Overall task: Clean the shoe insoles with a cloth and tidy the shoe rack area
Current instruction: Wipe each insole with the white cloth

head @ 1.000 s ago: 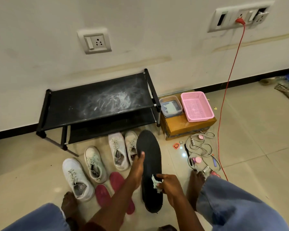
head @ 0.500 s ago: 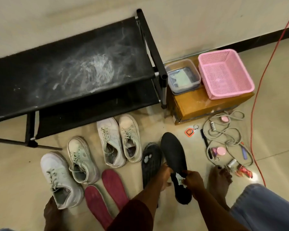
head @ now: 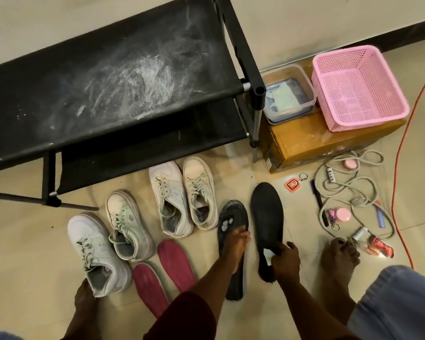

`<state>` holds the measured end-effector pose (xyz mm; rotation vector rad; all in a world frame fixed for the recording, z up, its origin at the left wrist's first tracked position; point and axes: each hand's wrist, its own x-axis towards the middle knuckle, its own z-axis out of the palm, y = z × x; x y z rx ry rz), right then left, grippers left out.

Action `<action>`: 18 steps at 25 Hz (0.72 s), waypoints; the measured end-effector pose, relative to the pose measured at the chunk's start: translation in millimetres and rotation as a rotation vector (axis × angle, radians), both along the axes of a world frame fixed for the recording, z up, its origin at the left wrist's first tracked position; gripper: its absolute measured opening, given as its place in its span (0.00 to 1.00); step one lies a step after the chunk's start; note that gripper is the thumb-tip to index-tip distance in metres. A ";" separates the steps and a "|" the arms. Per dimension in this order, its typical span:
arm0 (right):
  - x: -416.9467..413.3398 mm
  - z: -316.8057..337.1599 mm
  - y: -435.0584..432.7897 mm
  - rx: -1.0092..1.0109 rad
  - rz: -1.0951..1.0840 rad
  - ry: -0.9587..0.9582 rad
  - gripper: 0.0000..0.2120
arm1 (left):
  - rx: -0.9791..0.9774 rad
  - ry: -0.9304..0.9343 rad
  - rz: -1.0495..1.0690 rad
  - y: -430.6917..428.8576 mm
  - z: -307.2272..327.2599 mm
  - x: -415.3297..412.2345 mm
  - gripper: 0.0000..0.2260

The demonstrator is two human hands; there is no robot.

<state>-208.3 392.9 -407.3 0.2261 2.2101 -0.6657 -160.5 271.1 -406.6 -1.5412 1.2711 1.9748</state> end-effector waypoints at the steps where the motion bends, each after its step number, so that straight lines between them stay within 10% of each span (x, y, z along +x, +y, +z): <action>1: 8.4 3.4 -1.1 -0.041 -0.001 0.004 0.21 | -0.072 -0.031 0.022 -3.6 -1.3 10.0 0.18; 7: 49.3 2.3 -17.2 -0.162 0.125 -0.261 0.22 | -0.254 -0.359 -0.221 -13.9 -34.4 64.6 0.18; 18: 59.4 0.4 -18.7 -0.261 -0.036 -0.525 0.08 | 0.014 -0.186 -0.123 0.6 -7.0 83.7 0.16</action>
